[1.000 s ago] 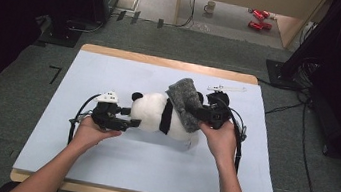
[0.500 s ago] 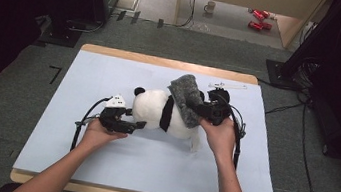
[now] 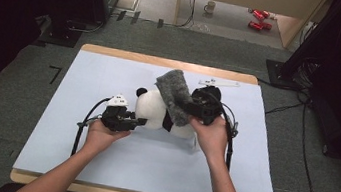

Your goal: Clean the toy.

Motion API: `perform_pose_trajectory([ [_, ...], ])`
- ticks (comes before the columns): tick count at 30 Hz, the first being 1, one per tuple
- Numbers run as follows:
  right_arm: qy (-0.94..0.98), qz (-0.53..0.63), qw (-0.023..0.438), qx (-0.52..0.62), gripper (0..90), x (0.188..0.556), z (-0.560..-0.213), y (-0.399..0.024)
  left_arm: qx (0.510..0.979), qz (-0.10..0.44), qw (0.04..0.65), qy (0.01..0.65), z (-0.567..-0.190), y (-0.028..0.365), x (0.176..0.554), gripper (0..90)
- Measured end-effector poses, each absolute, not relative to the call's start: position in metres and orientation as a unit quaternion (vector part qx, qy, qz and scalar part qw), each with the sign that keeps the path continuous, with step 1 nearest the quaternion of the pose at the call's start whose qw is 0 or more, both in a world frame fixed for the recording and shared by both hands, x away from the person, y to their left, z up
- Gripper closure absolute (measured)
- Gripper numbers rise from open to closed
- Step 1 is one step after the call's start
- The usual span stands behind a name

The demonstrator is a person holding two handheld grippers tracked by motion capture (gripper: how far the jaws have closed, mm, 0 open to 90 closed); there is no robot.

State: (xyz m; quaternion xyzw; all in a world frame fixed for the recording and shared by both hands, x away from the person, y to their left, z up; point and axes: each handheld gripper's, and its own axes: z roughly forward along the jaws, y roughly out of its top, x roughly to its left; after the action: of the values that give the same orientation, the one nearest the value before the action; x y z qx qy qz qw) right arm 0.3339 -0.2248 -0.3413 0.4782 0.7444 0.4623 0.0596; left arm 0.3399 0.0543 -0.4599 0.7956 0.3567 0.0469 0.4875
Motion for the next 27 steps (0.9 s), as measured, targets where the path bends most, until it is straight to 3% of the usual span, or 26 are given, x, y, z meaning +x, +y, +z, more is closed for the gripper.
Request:
perform_pose_trajectory([
  [8,0.751,0.468,0.000,0.466,77.4,0.334,-0.360,-0.194,0.793,0.060,0.492,0.355,-0.457,0.049,0.333,64.0],
  [14,0.774,0.432,0.034,0.462,77.0,0.333,-0.378,-0.175,0.797,0.066,0.481,0.358,-0.459,0.045,0.331,64.6],
  [22,0.792,0.388,0.087,0.464,77.2,0.337,-0.383,-0.186,0.794,0.041,0.474,0.379,-0.463,0.049,0.340,65.9],
  [27,0.780,0.394,0.080,0.481,77.7,0.340,-0.381,-0.203,0.795,0.029,0.473,0.379,-0.462,0.052,0.344,66.0],
])
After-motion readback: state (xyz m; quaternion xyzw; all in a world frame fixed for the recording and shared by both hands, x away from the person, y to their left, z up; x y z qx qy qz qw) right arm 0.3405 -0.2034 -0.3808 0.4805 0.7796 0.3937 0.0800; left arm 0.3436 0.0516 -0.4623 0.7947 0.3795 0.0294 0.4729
